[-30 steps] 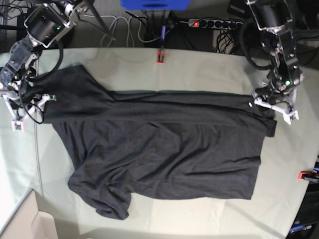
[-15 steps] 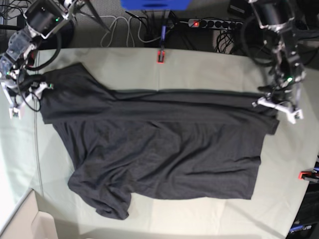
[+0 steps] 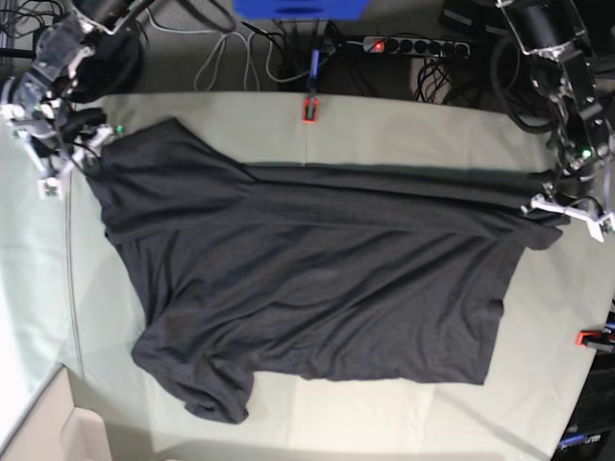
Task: Layout the t-shirt on the table in an organized manner, then fold the t-shirt properly
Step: 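Lower the held shoulder edge with both grippers onto the shirt body, then move the right gripper down the shirt side and grasp it, then pull the shirt edge back up with both grippers, stretching it taut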
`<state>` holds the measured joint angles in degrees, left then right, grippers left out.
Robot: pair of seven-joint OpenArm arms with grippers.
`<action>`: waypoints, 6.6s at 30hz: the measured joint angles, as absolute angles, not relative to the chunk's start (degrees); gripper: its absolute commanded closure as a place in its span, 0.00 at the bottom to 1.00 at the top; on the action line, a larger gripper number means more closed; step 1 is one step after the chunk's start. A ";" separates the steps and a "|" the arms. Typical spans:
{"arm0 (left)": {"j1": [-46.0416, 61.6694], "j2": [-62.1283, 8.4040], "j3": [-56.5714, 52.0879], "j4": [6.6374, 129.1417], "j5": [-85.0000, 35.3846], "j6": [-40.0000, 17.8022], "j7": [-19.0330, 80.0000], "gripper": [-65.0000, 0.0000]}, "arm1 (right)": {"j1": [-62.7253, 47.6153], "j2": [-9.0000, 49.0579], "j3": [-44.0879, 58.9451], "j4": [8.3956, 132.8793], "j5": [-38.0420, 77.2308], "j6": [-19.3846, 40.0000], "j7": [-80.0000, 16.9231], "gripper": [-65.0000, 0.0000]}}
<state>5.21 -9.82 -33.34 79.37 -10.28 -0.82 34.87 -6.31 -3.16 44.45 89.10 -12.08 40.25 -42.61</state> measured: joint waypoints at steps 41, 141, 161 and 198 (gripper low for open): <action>6.35 -9.80 -33.54 79.26 -10.26 -0.82 35.22 1.00 | 5.17 -5.72 33.98 96.47 -12.56 40.18 -48.69 1.00; 17.34 -10.70 -33.45 106.10 -10.50 -1.21 45.47 1.00 | -20.27 0.69 38.13 113.27 -8.56 40.66 -40.38 1.00; 14.94 -11.92 -33.28 104.07 -10.48 -1.26 52.14 1.00 | -22.13 2.63 37.01 110.96 -8.47 40.53 -40.21 1.00; 16.80 -11.90 -29.15 89.93 -9.65 -0.99 52.03 0.99 | -23.29 1.98 36.73 95.42 -8.99 40.49 -40.27 0.71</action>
<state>16.80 -11.90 -29.15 89.93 -9.65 -0.99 52.03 -23.29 1.98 36.73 95.42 -8.99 40.49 -40.27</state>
